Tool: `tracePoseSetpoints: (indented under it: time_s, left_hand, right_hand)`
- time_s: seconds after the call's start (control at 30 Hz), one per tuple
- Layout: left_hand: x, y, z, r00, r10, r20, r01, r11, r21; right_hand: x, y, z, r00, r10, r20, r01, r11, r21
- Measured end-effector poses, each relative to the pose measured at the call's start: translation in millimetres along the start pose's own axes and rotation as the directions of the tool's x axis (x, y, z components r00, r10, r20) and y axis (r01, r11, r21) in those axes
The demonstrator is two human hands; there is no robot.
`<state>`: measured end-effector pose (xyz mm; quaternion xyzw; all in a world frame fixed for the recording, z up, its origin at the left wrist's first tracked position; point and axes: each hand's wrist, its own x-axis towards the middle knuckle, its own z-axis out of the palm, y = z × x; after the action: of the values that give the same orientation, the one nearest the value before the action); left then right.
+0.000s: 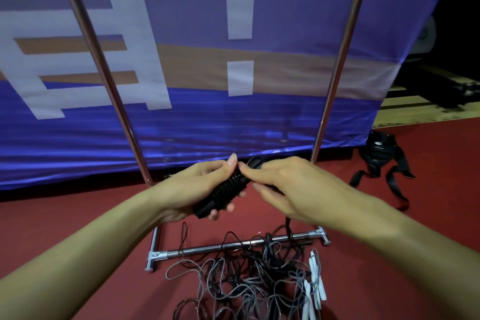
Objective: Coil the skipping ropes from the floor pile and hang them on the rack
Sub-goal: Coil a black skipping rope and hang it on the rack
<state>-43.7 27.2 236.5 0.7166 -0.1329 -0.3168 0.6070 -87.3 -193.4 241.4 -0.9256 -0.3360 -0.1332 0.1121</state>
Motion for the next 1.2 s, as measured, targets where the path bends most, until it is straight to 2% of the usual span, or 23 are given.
tracePoseSetpoints:
  time_s: [0.2,0.3,0.33,0.4,0.43,0.5,0.53,0.57,0.63,0.67,0.73,0.87,0.93,1.0,1.1,1.2]
  left_hand:
    - [12,3,-6,0.990,0.034,-0.140,-0.047,0.995,-0.088]
    - [19,9,-8,0.979,0.039,-0.201,-0.057,0.995,-0.087]
    - [21,11,-10,0.977,0.039,-0.211,-0.058,0.995,-0.087]
    - [25,12,-13,0.974,0.047,-0.222,-0.066,0.995,-0.080]
    - [27,11,-16,0.971,0.046,-0.233,-0.067,0.994,-0.083]
    - [31,10,-20,0.969,0.045,-0.244,-0.072,0.992,-0.104]
    - [32,8,-21,0.970,0.050,-0.238,-0.077,0.991,-0.108]
    - [33,7,-21,0.972,0.054,-0.227,-0.081,0.991,-0.109]
    - [34,5,-20,0.977,0.052,-0.208,-0.078,0.990,-0.119]
    - [35,5,-20,0.978,0.045,-0.203,-0.072,0.989,-0.130]
    - [38,3,-21,0.979,0.031,-0.202,-0.063,0.986,-0.153]
    - [39,3,-26,0.981,0.059,-0.186,-0.090,0.982,-0.165]
    - [35,3,-26,0.991,0.066,-0.120,-0.084,0.986,-0.146]
    - [30,2,-24,0.998,0.053,0.024,-0.050,0.995,-0.085]
    - [23,2,-24,0.975,-0.002,0.220,-0.009,0.999,0.047]
    - [18,6,-26,0.946,-0.073,0.317,0.012,0.982,0.191]
  right_hand:
    - [0,2,15,0.987,-0.003,-0.160,0.030,0.985,0.169]
    - [1,9,23,0.959,0.156,-0.237,-0.068,0.938,0.340]
    - [3,12,27,0.947,0.253,-0.199,-0.142,0.882,0.449]
    - [6,16,32,0.915,0.403,-0.023,-0.297,0.710,0.639]
    - [8,19,35,0.900,0.427,0.088,-0.358,0.607,0.710]
    - [9,25,37,0.875,0.381,0.299,-0.447,0.398,0.801]
    - [9,26,36,0.870,0.345,0.354,-0.472,0.371,0.800]
    - [9,29,35,0.875,0.315,0.367,-0.475,0.420,0.773]
    - [9,39,35,0.901,0.277,0.334,-0.433,0.630,0.645]
    - [9,44,35,0.905,0.265,0.334,-0.421,0.682,0.598]
    - [10,51,36,0.885,0.258,0.388,-0.456,0.651,0.607]
    - [10,59,39,0.879,0.211,0.427,-0.474,0.468,0.746]
    - [11,63,39,0.896,0.181,0.405,-0.436,0.531,0.727]
    - [13,66,39,0.888,0.177,0.424,-0.438,0.606,0.664]
    - [15,71,35,0.851,0.189,0.491,-0.486,0.638,0.597]
    - [16,70,31,0.824,0.195,0.532,-0.514,0.651,0.558]
